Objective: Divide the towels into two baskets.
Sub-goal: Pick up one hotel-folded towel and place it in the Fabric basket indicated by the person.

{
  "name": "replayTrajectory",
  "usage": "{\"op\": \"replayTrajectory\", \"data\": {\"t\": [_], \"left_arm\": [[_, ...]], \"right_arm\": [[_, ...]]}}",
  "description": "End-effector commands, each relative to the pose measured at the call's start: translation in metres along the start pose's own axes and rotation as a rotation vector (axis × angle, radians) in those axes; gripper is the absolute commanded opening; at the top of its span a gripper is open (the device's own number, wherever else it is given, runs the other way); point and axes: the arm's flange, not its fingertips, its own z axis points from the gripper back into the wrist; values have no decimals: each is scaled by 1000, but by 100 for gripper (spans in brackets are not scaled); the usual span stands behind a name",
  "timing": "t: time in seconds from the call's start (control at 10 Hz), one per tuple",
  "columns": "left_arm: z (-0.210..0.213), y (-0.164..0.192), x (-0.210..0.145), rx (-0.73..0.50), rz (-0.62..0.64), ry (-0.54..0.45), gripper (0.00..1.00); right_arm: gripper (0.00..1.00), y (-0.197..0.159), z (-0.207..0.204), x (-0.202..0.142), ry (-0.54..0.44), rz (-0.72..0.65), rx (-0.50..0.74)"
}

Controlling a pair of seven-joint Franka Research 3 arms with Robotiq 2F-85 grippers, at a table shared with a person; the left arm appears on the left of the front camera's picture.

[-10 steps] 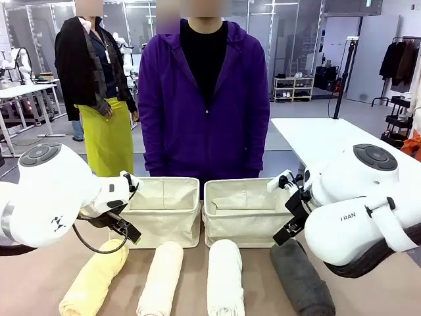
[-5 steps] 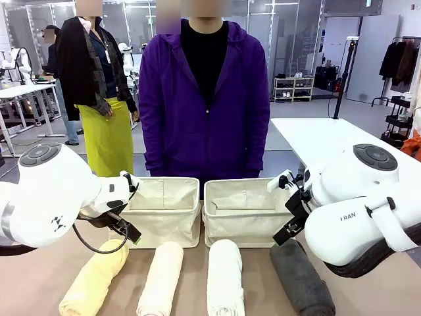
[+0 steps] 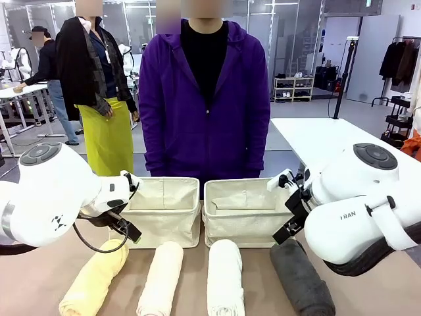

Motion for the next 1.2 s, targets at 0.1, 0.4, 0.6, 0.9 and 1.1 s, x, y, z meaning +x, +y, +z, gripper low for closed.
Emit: {"op": "replayTrajectory", "data": {"t": [0.1, 0.4, 0.6, 0.9, 1.1], "left_arm": [[37, 13, 19, -49, 3, 7, 100], [80, 39, 20, -220, 115, 15, 100], [102, 73, 9, -489, 216, -10, 100], [101, 113, -22, -832, 377, -108, 100], [96, 142, -48, -991, 495, -243, 100]], "right_arm": [[100, -9, 30, 27, 1, -42, 67], [100, -32, 64, 34, -21, -152, 255], [100, -57, 85, 20, -17, -215, 441], [100, -112, 101, -14, -95, -393, 823], [100, -153, 107, -48, -173, -627, 964]]}}
